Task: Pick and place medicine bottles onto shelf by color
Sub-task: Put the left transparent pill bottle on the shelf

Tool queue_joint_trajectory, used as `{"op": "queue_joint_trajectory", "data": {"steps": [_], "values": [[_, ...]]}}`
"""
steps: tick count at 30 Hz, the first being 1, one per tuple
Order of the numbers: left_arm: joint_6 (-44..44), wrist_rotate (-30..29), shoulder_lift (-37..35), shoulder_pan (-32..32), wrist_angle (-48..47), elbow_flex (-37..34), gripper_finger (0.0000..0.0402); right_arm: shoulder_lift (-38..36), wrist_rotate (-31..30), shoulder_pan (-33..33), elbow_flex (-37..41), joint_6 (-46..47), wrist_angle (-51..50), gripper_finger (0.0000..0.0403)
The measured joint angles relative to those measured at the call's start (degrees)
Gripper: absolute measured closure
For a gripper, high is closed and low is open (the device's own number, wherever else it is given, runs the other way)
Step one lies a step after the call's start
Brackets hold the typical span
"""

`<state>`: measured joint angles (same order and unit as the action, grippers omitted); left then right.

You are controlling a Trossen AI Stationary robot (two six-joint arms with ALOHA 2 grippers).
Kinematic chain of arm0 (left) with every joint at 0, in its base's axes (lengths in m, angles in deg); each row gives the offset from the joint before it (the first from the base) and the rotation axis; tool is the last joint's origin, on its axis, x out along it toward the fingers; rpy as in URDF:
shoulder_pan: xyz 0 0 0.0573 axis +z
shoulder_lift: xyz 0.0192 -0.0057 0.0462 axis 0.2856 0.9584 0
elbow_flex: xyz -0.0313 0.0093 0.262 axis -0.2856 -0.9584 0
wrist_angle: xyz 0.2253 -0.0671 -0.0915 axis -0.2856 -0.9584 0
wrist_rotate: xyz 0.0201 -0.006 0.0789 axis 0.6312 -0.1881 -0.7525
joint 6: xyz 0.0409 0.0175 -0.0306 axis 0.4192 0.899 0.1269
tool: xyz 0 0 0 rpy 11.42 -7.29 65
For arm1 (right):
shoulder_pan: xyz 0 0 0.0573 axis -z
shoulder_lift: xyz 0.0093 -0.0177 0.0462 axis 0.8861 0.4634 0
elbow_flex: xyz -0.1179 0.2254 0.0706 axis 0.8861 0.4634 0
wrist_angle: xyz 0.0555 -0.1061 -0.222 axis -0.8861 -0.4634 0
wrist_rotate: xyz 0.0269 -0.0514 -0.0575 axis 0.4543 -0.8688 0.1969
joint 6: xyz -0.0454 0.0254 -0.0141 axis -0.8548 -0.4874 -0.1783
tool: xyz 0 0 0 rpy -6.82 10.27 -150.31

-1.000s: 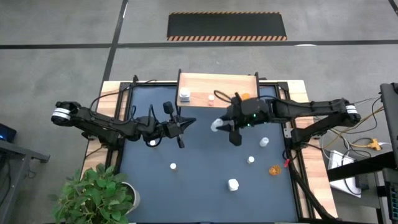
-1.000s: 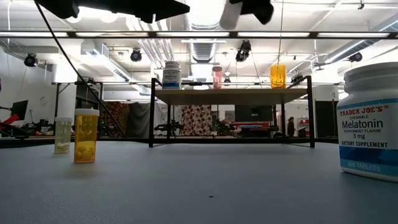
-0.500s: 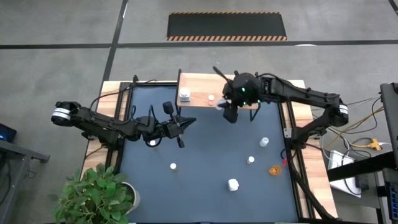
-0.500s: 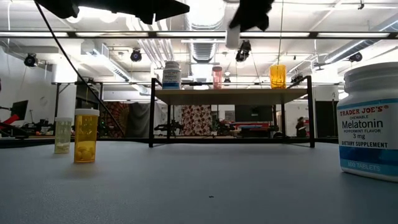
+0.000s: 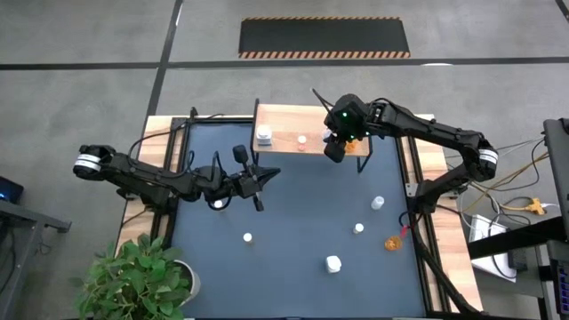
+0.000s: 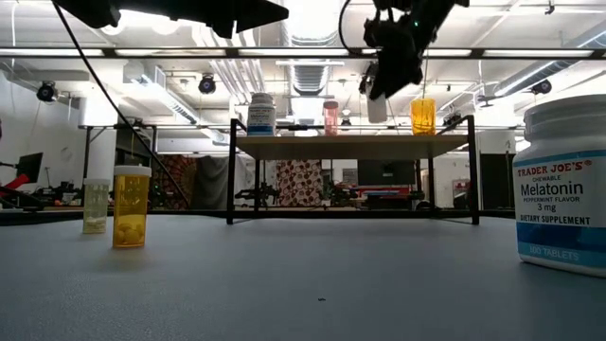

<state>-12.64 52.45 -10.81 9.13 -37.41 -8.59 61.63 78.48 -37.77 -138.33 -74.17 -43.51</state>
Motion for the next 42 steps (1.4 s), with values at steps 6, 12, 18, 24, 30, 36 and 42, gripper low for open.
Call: {"op": "queue_joint_trajectory", "data": {"steps": [6, 12, 18, 24, 30, 36, 42], "values": [[0.0, 0.0, 0.0, 0.0, 0.02, 0.0, 0.0402, 0.0, 0.03, 0.18, 4.17, -0.71, 3.98, 0.0266], [0.01, 0.0, 0.0, 0.0, 0.02, 0.0, 0.0402, 0.0, 0.01, 0.18, 5.98, -1.06, 5.94, 0.0266], [0.02, 0.0, -0.01, 0.0, 0.17, 0.0, 0.0402, 0.02, 0.01, 0.18, 6.61, 0.18, 6.85, 0.0266], [0.02, 0.0, -0.02, 0.0, 0.17, 0.0, 0.0402, 0.17, -0.01, 0.18, 6.61, 0.51, 6.92, 0.0262], [0.02, 0.0, -0.02, 0.0, 0.18, 0.0, 0.0402, 0.2, -0.01, 0.18, 6.68, 0.6, 6.74, 0.0233], [0.03, 0.0, -0.02, 0.0, 0.2, 0.0, 0.0402, 0.22, -0.02, 0.18, 6.7, 0.6, 6.72, 0.0213], [0.03, 0.02, -0.02, 0.0, 0.2, 0.0, 0.0402, 0.21, -0.06, 0.18, 6.03, 1.19, 6.21, 0.0212]]}}
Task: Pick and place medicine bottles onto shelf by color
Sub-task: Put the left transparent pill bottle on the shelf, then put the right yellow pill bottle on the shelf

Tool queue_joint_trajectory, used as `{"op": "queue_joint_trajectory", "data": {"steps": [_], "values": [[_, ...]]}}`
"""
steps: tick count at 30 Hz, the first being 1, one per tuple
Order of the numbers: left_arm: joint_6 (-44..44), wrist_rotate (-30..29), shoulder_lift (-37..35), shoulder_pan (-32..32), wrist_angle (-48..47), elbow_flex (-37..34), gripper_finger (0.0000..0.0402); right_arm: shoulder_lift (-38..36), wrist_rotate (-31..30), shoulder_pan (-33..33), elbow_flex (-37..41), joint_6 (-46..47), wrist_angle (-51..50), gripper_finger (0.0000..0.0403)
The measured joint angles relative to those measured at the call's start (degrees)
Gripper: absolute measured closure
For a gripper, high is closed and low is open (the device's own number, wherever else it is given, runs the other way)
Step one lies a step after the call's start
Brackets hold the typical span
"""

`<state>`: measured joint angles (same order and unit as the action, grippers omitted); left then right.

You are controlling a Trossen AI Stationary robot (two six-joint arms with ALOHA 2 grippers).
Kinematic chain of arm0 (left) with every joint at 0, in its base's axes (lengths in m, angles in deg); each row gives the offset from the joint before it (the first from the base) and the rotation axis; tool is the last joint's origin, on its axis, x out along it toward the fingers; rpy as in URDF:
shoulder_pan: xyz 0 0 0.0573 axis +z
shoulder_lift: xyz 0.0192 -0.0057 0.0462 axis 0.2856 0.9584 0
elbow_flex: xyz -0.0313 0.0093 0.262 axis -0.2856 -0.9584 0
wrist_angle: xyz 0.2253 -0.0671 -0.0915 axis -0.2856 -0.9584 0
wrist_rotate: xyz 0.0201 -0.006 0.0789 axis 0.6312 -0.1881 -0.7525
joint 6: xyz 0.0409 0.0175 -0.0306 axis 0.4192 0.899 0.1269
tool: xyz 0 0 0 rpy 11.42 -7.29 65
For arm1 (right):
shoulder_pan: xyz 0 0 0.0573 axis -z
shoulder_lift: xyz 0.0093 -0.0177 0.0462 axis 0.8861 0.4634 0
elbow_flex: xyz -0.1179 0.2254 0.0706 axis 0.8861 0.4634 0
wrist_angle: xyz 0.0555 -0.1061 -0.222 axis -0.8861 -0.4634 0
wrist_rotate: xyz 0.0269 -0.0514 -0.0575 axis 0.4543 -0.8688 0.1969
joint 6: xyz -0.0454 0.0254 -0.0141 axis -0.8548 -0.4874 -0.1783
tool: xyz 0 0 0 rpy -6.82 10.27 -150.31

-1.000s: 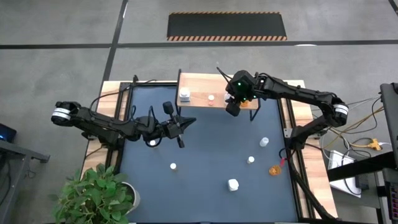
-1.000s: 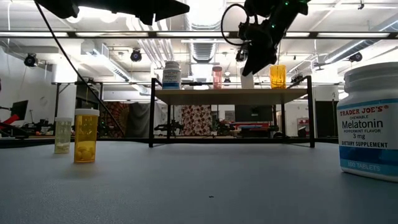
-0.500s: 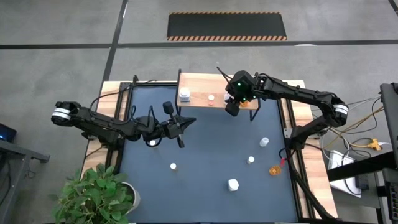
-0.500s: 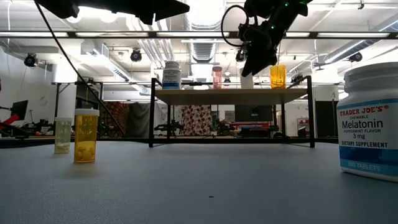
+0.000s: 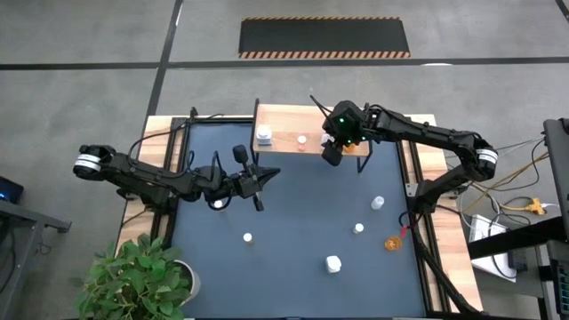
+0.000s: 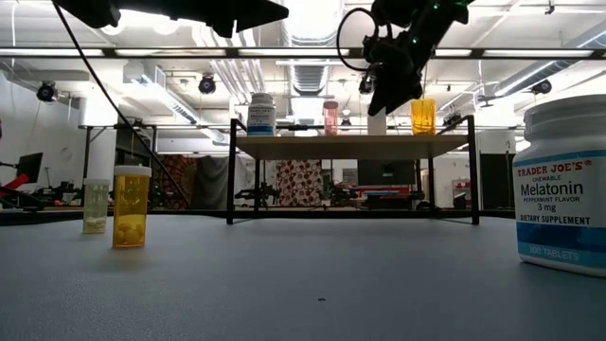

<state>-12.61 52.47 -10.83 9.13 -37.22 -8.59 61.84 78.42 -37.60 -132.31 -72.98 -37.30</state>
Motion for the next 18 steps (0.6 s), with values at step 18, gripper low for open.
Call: {"op": "queue_joint_trajectory", "data": {"steps": [18], "values": [[0.02, 0.0, 0.0, 0.0, 0.0, 0.0, 0.0402, -0.1, -0.37, -1.94, -12.02, 2.58, -11.67, 0.0211]]}}
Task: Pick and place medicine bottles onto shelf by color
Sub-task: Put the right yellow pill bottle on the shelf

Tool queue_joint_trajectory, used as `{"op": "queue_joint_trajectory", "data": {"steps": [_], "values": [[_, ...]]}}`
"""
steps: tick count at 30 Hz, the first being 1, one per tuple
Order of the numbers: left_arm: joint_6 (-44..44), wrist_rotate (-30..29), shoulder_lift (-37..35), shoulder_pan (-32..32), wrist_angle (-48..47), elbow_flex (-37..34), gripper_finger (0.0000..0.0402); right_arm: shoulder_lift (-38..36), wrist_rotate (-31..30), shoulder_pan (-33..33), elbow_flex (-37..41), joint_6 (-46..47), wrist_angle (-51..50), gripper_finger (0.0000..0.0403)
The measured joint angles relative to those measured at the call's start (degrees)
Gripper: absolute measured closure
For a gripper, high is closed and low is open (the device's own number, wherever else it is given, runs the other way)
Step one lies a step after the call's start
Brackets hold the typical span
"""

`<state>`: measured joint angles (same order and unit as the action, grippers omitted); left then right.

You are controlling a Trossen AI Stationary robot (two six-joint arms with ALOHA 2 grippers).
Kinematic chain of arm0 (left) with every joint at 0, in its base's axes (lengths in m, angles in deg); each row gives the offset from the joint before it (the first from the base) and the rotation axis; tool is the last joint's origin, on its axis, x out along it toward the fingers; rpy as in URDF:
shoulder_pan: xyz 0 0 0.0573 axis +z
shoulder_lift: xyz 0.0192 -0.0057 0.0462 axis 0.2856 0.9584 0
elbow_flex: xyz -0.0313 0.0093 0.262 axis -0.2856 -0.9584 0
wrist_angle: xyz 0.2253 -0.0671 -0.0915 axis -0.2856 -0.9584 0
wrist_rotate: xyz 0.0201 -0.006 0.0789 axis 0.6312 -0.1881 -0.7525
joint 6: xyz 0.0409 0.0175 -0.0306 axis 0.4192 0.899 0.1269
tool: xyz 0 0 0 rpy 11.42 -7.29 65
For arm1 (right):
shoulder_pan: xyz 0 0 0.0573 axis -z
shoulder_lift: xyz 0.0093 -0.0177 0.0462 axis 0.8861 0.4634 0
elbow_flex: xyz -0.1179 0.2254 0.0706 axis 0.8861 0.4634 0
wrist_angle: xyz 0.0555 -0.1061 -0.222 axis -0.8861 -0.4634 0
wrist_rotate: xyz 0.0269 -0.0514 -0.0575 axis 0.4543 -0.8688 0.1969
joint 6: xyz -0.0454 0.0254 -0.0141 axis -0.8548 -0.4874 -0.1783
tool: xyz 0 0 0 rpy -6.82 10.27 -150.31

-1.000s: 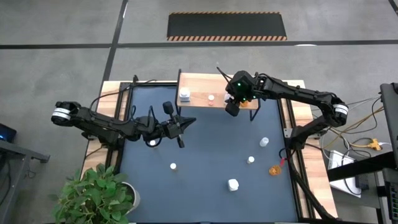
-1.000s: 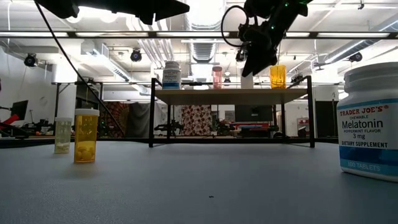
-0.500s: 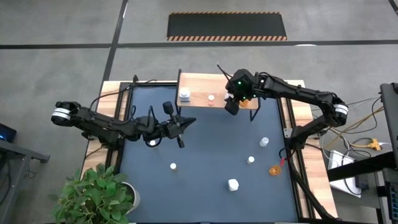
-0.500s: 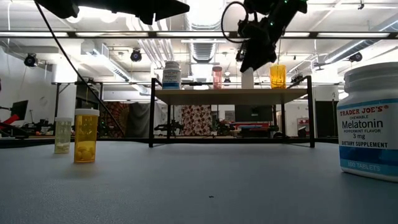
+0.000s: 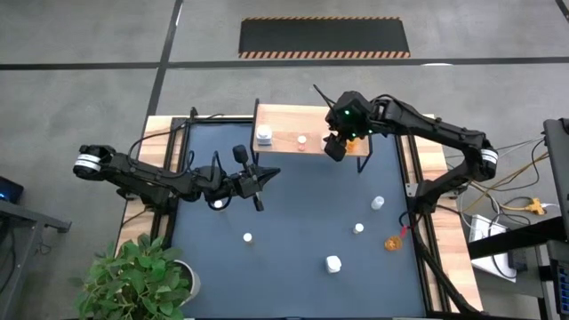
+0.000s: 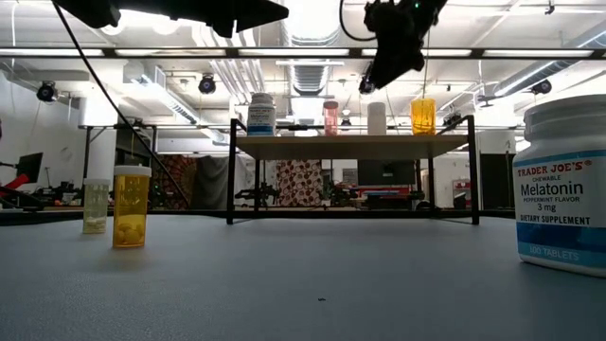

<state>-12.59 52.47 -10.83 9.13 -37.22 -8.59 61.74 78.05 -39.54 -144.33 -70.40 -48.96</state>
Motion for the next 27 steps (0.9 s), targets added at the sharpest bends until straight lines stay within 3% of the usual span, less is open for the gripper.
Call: {"op": "queue_joint_trajectory", "data": {"steps": [13, 22, 27], "values": [[0.33, 0.0, 0.0, 0.0, 0.0, 0.0, 0.0402, -0.04, 0.23, -9.09, -7.82, 9.99, -15.56, 0.0211], [0.32, 0.0, 0.0, 0.0, 0.0, 0.0, 0.0402, -0.04, 3.09, -16.94, -7.34, 21.95, -26.63, 0.0211], [0.31, 0.0, 0.0, 0.0, 0.0, 0.0, 0.0402, -0.07, 3.41, -22.83, -6.08, 21.48, -29.99, 0.0211]]}}
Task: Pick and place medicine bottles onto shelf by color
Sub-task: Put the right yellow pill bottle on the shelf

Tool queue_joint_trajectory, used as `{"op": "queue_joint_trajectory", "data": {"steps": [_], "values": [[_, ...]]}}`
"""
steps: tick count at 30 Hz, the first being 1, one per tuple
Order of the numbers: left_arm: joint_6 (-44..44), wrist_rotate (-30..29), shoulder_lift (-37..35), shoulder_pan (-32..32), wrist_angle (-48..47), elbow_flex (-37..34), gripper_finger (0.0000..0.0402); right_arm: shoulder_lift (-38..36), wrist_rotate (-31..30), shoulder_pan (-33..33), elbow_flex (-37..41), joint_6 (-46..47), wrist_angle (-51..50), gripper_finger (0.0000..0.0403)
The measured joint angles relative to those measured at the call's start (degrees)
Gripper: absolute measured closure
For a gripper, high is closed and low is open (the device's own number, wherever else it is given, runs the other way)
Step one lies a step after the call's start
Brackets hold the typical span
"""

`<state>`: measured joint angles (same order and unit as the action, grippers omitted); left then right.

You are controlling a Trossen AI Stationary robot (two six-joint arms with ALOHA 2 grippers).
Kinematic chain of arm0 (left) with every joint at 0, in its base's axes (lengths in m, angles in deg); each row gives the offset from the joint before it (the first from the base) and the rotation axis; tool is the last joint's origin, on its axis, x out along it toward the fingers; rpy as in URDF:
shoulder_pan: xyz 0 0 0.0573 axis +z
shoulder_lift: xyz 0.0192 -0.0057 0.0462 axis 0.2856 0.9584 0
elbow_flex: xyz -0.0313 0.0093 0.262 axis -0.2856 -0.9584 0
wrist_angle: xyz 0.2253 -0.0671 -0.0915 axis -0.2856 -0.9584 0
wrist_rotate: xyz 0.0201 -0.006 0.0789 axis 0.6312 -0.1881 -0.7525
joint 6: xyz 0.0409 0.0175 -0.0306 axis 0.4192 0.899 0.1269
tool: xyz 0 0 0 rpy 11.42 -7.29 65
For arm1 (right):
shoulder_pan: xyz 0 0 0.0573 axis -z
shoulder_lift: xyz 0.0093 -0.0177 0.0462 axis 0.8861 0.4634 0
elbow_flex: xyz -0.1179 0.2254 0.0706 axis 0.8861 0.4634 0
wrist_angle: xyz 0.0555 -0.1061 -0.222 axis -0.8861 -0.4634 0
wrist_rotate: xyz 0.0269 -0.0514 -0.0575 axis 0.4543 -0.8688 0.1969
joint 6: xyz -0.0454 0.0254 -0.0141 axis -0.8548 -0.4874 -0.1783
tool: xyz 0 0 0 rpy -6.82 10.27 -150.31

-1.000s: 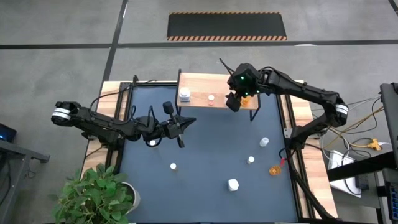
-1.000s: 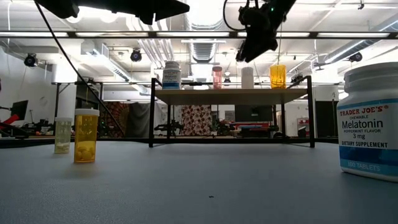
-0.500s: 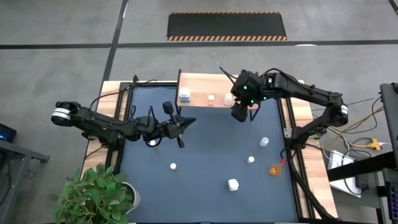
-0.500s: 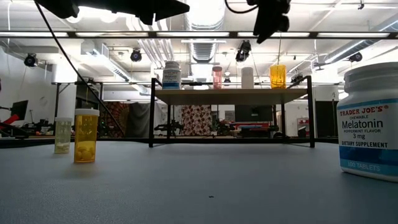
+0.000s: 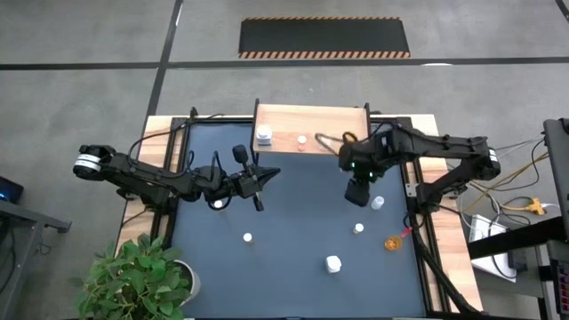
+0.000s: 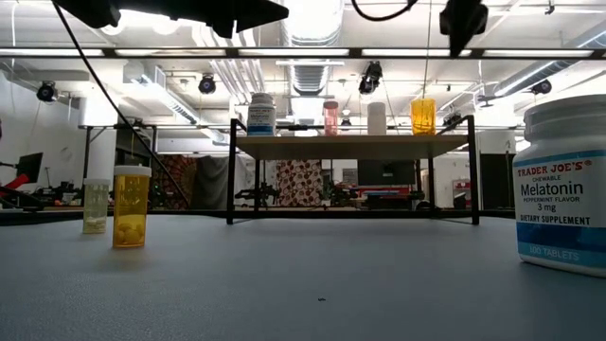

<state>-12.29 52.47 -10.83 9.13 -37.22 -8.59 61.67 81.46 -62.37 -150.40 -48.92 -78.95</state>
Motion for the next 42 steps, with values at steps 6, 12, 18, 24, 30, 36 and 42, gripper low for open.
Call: {"op": "queue_joint_trajectory", "data": {"steps": [6, 12, 18, 24, 30, 36, 42], "values": [[0.0, 0.0, 0.0, 0.0, 0.0, 0.0, 0.0402, -0.7, -0.45, -9.34, 5.58, -0.2, 2.44, 0.0211], [-0.02, 0.0, 0.0, 0.0, 0.0, 0.02, 0.0402, -2.98, -0.63, -16.78, 15.05, 0.18, 13.87, 0.0211], [-0.02, 0.0, 0.0, 0.0, 0.0, 0.02, 0.0402, -5.82, -3.91, -21.52, 26.42, 2.65, 23.67, 0.0211], [-0.02, 0.0, 0.0, 0.0, 0.0, 0.02, 0.0402, -6.1, -5.13, -23.04, 34.7, 7.32, 24.2, 0.0211], [-0.04, 0.0, 0.0, 0.0, 0.0, 0.02, 0.0402, -6.01, -5.19, -23.15, 38.87, 7.31, 27.26, 0.0211], [-0.04, 0.0, 0.0, 0.0, 0.0, 0.02, 0.0402, -5.92, -5.16, -23.16, 40.46, 7.65, 30.78, 0.0193], [-0.06, 0.0, 0.0, 0.0, 0.0, 0.02, 0.0402, -5.9, -5.01, -23.16, 41.63, 7.72, 32.21, 0.0158]]}}
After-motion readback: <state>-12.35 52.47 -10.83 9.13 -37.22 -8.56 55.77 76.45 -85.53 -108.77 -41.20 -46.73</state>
